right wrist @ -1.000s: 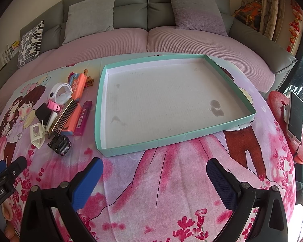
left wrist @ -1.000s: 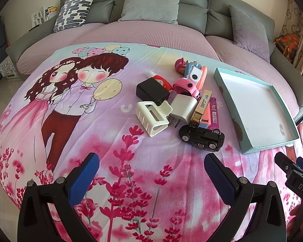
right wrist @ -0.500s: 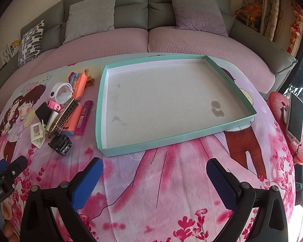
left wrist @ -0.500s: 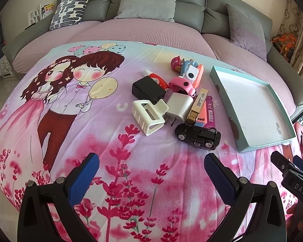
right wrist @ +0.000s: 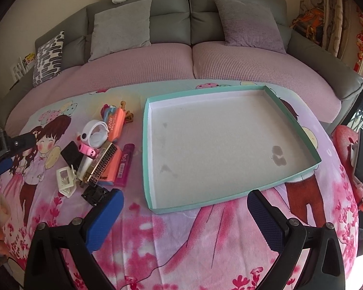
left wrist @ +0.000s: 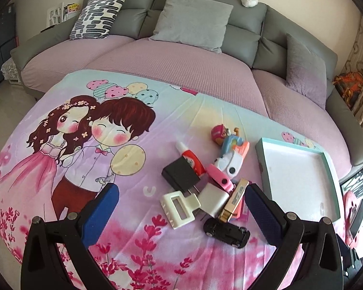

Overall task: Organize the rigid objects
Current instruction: 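Grasp the black toy car with the right tool while the left tool grasps the white phone stand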

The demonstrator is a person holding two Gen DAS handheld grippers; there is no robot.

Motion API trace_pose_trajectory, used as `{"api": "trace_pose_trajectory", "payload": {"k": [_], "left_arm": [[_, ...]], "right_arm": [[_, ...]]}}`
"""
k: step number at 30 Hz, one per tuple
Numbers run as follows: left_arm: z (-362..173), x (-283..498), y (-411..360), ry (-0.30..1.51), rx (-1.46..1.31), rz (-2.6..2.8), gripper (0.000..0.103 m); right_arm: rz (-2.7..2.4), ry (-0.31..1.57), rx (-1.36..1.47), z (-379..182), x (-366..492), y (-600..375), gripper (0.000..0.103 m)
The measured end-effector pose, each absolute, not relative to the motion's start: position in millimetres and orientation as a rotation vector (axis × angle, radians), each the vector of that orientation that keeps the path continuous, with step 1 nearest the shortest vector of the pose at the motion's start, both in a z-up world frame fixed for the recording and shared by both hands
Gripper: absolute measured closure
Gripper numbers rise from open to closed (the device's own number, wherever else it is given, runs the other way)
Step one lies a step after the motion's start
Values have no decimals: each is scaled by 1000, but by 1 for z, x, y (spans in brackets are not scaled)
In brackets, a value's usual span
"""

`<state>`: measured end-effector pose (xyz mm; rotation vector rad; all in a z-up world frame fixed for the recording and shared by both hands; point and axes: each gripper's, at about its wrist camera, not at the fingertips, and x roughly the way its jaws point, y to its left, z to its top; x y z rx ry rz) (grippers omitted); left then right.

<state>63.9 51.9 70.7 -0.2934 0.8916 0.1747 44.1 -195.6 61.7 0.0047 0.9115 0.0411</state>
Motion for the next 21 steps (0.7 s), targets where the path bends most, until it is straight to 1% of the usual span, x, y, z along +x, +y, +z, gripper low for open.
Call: {"api": "trace_pose_trajectory", "payload": {"k": [5, 11, 18, 21], "left_arm": [[52, 67, 66, 902, -399, 266, 0], [28, 62, 66, 963, -329, 330, 0], [11, 54, 96, 993, -367, 382, 0], [0, 55, 102, 1013, -384, 374, 0]], "right_arm": [[93, 888, 3, 63, 60, -169, 0], [188, 871, -11, 44, 61, -135, 0], [256, 959, -33, 10, 58, -111, 0], [281, 965, -70, 4, 56, -101, 0]]}}
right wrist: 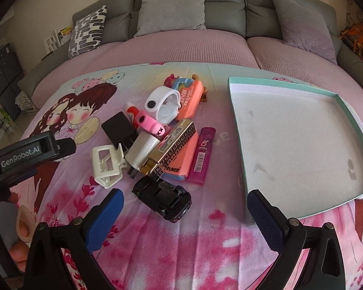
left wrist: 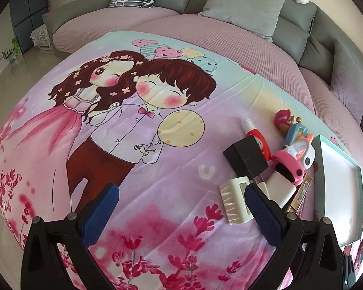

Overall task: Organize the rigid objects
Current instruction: 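Grasp the black toy car with the right tool while the left tool grasps the white phone stand, then carry the car and phone stand into the tray and open both tools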

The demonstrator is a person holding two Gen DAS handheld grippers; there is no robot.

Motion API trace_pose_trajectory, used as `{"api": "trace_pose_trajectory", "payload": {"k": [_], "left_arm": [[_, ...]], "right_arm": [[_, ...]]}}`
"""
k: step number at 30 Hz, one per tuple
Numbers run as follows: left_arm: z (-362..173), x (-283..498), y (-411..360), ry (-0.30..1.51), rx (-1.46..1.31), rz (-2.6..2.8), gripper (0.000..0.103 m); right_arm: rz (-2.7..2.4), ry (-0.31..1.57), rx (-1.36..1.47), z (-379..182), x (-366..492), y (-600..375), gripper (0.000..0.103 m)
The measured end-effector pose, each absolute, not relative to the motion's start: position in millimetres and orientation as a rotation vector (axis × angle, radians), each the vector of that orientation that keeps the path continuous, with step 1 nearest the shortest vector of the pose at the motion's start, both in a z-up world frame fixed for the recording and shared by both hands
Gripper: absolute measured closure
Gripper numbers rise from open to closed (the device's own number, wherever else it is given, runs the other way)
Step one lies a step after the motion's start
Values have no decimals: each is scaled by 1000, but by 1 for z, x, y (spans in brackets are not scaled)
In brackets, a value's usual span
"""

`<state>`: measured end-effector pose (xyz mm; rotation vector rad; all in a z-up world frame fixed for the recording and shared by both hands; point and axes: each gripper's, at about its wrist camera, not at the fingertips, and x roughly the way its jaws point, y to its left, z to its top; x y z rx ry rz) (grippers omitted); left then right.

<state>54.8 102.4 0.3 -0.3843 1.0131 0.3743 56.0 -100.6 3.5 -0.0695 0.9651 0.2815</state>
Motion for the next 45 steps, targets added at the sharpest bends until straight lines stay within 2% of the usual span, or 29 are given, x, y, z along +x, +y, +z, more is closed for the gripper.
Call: {"api": "trace_pose_trajectory", "payload": {"k": [9, 11, 19, 24, 27, 29, 31, 36, 38, 40, 45], "left_arm": [[-21, 64, 103, 1067, -408, 359, 0], [-23, 65, 101, 1079, -412, 348, 0], [-26, 71, 86, 1088, -389, 300, 0], [-32, 74, 82, 1094, -384, 292, 2], [-38, 77, 82, 1101, -391, 282, 19], [-40, 78, 80, 1105, -372, 286, 22], [-39, 80, 78, 1102, -347, 292, 32], [-39, 81, 77, 1100, -326, 304, 45], [-38, 80, 79, 1090, -335, 295, 55], [-36, 79, 81, 1077, -363, 273, 74], [-32, 79, 85, 1063, -399, 250, 87]], "right_arm": [[332, 979, -86, -5, 59, -85, 8], [335, 1000, -100, -11, 60, -83, 14], [333, 1032, -100, -22, 62, -81, 27], [332, 1035, -89, -22, 63, -82, 42], [329, 1042, -78, -23, 64, -84, 44], [329, 1043, -71, -23, 63, -85, 45], [329, 1042, -70, -22, 63, -85, 45], [329, 1034, -62, -21, 62, -86, 45], [329, 1031, -55, -19, 62, -87, 45], [331, 1027, -49, -18, 62, -88, 45], [341, 1004, -41, -11, 59, -90, 45]]}}
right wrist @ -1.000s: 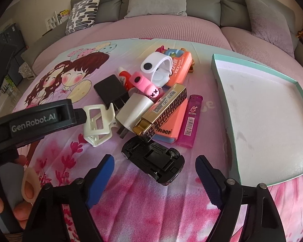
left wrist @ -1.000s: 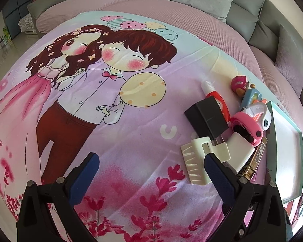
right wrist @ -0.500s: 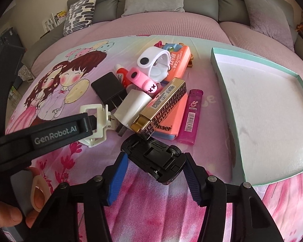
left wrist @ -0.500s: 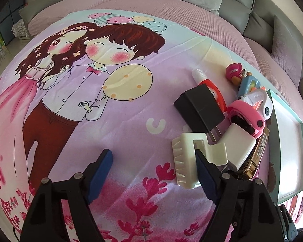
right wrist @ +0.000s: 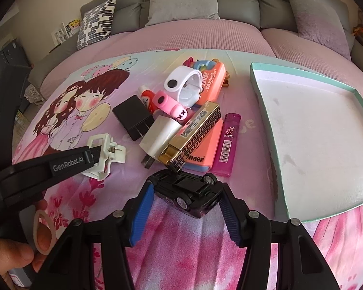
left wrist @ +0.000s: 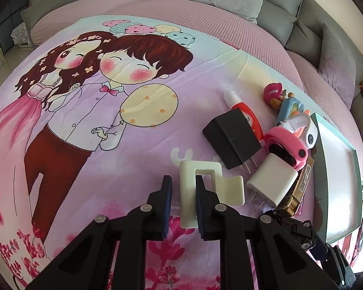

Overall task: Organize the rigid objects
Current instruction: 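Carry the car and phone stand into the tray and open both tools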

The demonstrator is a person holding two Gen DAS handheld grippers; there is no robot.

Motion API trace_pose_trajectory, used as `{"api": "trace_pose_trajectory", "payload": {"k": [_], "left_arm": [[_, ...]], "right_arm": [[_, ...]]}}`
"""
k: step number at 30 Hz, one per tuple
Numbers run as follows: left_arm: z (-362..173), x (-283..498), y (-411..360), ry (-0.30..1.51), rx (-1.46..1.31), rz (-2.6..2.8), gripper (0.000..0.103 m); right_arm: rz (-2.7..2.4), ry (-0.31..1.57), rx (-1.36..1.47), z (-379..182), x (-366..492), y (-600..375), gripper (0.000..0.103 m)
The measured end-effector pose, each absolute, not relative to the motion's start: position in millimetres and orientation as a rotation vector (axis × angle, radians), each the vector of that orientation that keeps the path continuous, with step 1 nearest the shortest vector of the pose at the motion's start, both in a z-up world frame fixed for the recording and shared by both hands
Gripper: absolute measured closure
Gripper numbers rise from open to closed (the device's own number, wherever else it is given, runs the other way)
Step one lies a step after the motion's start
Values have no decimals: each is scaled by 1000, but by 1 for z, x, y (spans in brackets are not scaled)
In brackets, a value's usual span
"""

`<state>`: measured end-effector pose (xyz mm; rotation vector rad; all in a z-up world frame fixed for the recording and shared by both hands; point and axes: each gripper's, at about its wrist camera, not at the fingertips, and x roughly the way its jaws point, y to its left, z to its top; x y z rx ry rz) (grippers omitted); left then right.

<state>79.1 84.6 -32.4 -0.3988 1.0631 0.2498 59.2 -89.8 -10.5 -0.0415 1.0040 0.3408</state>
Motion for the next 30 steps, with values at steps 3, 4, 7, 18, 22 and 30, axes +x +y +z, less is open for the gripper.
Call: {"api": "trace_pose_trajectory", "payload": {"k": [3, 4, 7, 18, 22, 30], "left_arm": [[-26, 71, 86, 1044, -404, 250, 90], [-23, 71, 87, 1036, -405, 252, 90], [-16, 66, 87, 1009, -407, 253, 90], [22, 57, 83, 900, -394, 228, 91], [31, 56, 77, 878, -378, 215, 91], [27, 66, 49, 911, -341, 136, 91]], "right_arm": [[343, 985, -38, -4, 57, -92, 46], [343, 980, -38, -2, 56, -93, 46], [344, 961, -32, 5, 54, -96, 46], [336, 819, 17, 45, 46, -113, 46], [292, 776, 24, 53, 50, -128, 46], [125, 739, 90, 43, 74, -183, 46]]}}
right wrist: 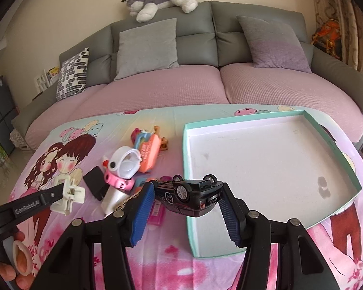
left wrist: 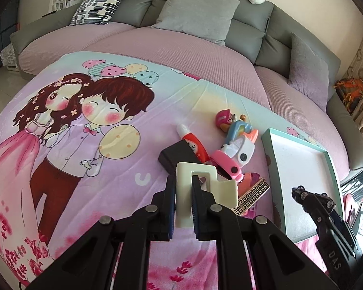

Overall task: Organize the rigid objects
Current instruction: 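Carry the car and phone stand into the tray and open both tools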

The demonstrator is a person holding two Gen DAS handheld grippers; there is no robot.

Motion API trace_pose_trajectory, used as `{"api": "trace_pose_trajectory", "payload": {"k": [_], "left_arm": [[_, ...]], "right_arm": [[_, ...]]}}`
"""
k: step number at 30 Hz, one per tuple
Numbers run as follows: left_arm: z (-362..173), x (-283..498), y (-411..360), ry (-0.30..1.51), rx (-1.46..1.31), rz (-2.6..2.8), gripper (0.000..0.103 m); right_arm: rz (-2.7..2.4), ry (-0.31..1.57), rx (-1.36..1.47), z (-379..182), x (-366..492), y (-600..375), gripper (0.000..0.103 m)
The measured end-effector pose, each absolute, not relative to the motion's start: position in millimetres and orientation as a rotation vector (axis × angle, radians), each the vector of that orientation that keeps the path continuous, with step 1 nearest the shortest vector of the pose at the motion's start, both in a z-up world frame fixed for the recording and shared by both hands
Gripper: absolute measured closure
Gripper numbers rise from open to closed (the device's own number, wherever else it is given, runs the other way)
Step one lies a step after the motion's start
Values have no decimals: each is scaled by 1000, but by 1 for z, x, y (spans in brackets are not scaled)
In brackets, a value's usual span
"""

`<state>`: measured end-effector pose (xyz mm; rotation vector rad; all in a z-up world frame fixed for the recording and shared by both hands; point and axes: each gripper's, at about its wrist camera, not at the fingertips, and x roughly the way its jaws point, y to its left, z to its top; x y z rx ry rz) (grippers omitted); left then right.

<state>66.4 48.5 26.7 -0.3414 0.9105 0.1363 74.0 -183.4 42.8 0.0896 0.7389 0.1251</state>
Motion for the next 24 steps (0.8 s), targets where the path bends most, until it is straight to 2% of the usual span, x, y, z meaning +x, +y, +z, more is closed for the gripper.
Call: {"api": "trace_pose_trajectory", "payload": {"k": [14, 24], "left_arm": [[56, 117, -59, 900, -171, -84, 91], [36, 158, -131, 918, -134, -212, 91]], "right_arm": [[-233, 672, 180, 41, 86, -278, 46], [-329, 706, 232, 28, 89, -311, 45]]}}
